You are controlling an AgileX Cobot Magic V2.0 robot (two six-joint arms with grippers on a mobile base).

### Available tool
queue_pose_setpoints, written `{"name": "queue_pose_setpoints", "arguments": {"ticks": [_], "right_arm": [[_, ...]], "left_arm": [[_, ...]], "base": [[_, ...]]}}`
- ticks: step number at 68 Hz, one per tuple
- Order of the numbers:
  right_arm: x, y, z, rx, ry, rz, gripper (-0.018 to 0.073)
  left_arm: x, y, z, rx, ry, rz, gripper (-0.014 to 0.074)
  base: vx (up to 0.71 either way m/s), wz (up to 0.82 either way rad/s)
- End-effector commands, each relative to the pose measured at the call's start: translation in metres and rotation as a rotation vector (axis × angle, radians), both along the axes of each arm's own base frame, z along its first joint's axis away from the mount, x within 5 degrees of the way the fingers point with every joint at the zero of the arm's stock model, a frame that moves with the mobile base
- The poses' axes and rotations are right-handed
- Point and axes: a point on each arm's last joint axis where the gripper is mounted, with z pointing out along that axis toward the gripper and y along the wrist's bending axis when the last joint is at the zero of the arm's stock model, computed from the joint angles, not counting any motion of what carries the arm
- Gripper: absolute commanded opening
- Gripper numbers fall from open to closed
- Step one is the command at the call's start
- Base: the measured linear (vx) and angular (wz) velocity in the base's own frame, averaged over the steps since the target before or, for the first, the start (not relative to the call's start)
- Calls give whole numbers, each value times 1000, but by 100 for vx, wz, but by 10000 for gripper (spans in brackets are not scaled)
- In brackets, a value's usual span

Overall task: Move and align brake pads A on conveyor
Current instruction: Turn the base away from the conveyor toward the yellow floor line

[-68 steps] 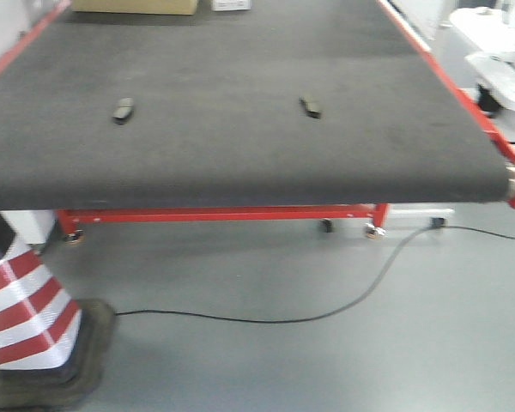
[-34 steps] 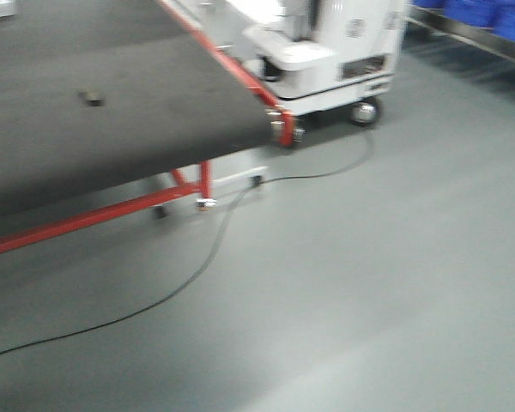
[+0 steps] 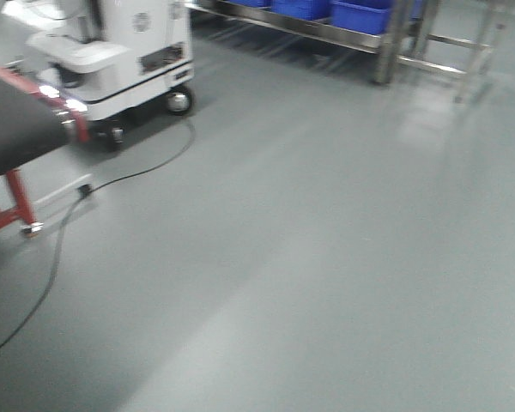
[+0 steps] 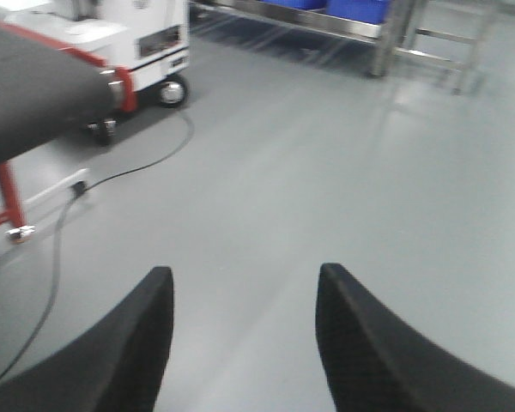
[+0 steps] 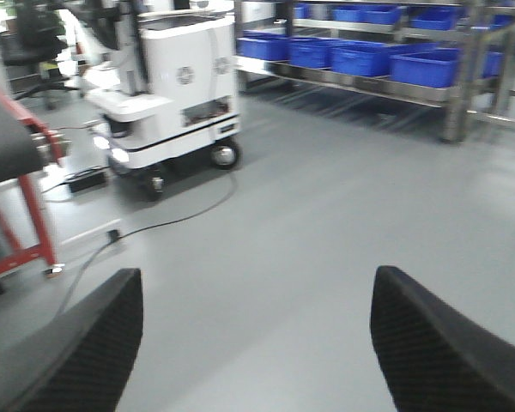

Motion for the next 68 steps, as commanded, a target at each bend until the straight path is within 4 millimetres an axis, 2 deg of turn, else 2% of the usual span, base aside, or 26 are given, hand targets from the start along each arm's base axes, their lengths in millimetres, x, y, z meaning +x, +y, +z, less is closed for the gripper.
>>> {"name": "queue_pose_setpoints", "arguments": {"ticks": [1, 50, 68], "right_arm": [[1, 0, 14, 4, -86, -1, 524], [1, 0, 14, 4, -86, -1, 524], [1, 0, 14, 4, -86, -1, 524]], "left_arm": [[3, -1, 14, -17, -90, -3, 355], [3, -1, 14, -17, -90, -3, 355], [3, -1, 14, -17, -90, -3, 355]], "base": [[-14, -75], [-8, -87], [3, -63]]}}
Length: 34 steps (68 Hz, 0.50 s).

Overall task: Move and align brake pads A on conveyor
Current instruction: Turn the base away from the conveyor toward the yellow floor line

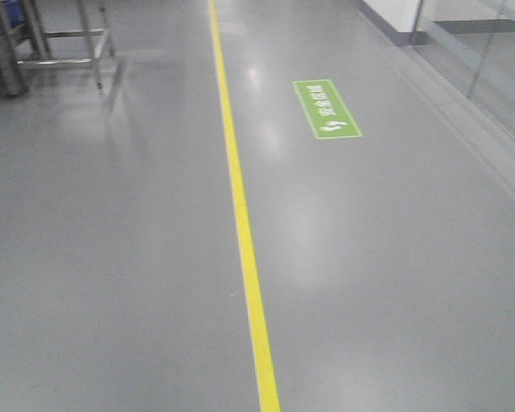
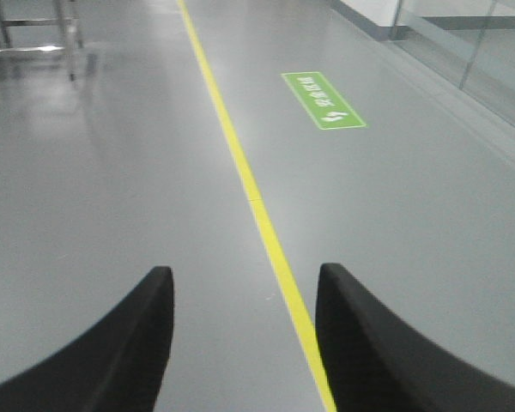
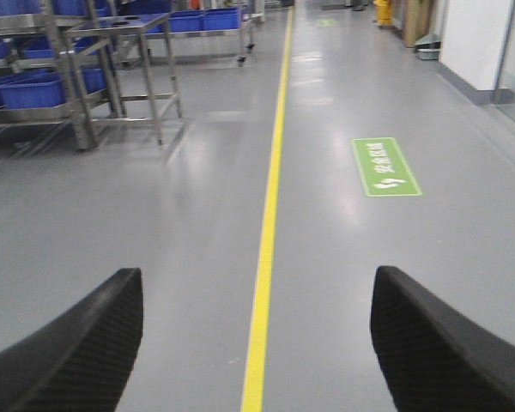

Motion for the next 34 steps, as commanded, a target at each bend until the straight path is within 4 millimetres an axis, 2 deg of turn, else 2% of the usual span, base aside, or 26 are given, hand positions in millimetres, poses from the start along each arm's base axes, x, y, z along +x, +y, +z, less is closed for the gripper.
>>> {"name": "queue_pose_setpoints", "arguments": {"ticks": [1, 18, 34], "right_arm": [[1, 0, 14, 4, -86, -1, 524], [1, 0, 14, 4, -86, -1, 524], [1, 0, 14, 4, -87, -1, 524]], "left_arm": [[3, -1, 14, -17, -90, -3, 355], [3, -1, 14, -17, -90, -3, 355], [3, -1, 14, -17, -90, -3, 355]], "base": [[7, -46], [12, -32], [23, -13]]}}
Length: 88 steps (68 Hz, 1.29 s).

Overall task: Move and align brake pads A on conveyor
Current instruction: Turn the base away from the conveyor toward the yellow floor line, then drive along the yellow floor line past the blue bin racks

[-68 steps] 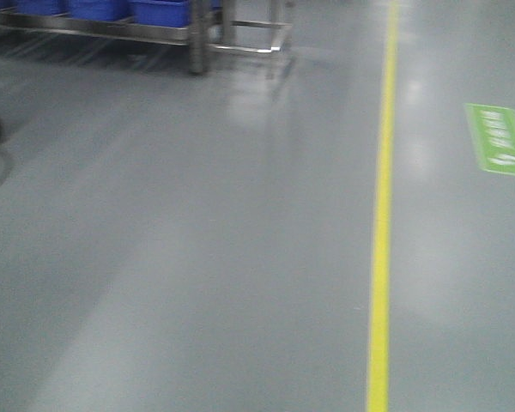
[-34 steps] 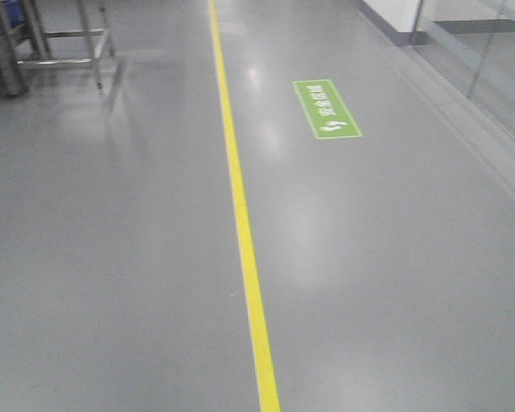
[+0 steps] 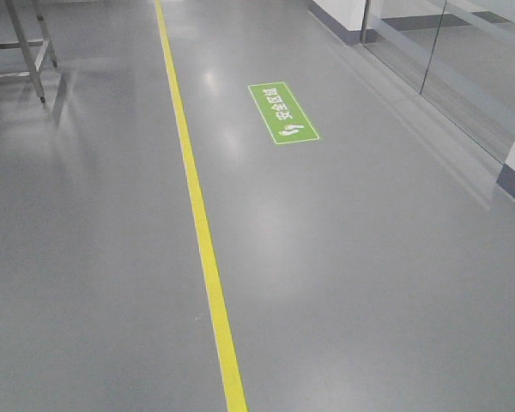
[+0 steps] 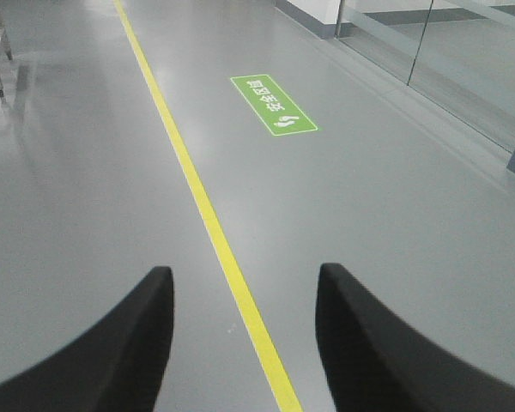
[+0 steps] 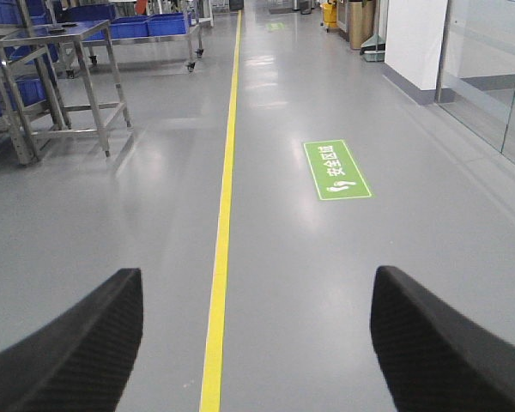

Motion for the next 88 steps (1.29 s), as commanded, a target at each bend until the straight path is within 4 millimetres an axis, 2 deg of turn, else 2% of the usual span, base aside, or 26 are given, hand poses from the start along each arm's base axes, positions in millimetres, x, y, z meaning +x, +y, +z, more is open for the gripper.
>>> {"name": "queue_pose_setpoints", "arguments": {"ticks": [1, 54, 88], "right_arm": [[1, 0, 14, 4, -88, -1, 524], [1, 0, 14, 4, -88, -1, 524], [1, 0, 14, 4, -87, -1, 524]], "left_arm": [[3, -1, 14, -16, -90, -3, 355], [3, -1, 14, -16, -90, -3, 355], [3, -1, 14, -16, -90, -3, 355]], "base": [[29, -6], [45, 27], [55, 3]]}}
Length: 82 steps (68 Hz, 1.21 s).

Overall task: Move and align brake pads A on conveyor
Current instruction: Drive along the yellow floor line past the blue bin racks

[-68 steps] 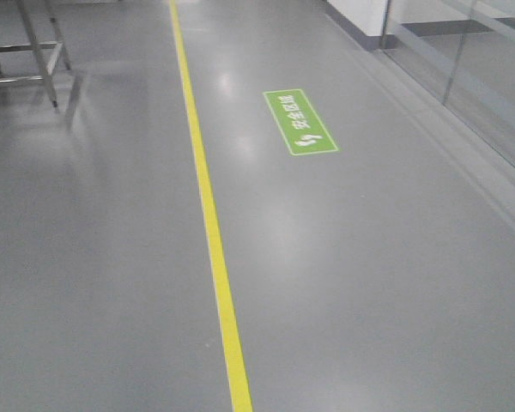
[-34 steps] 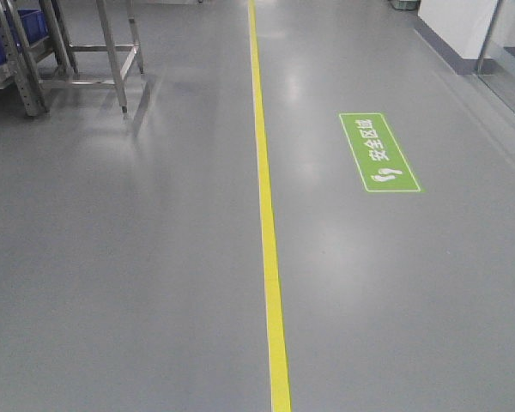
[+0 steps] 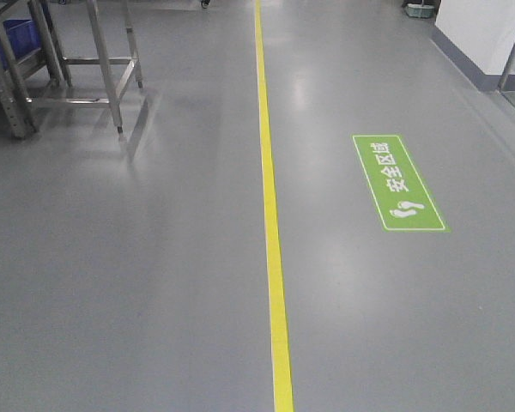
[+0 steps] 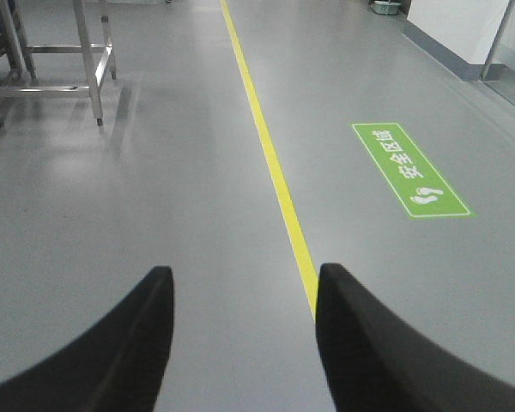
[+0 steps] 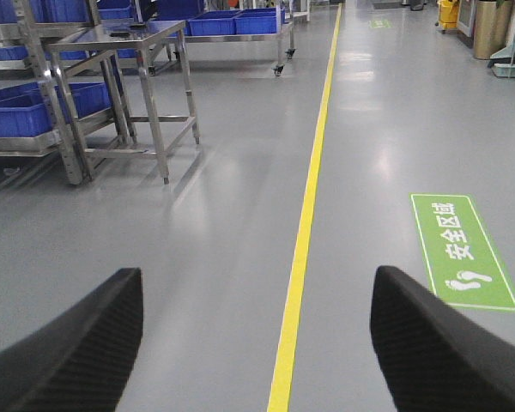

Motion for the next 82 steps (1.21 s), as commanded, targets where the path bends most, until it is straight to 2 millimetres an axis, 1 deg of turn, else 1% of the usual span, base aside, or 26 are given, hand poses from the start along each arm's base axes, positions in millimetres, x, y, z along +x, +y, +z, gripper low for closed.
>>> {"name": "queue_pose_setpoints", "arguments": {"ticks": [1, 82], "right_arm": [[1, 0, 14, 4, -87, -1, 524], [1, 0, 14, 4, -88, -1, 524]], "left_arm": [[3, -1, 14, -16, -90, -3, 355], [3, -1, 14, -16, -89, -3, 355]], "base": [[61, -4], [68, -2]]}}
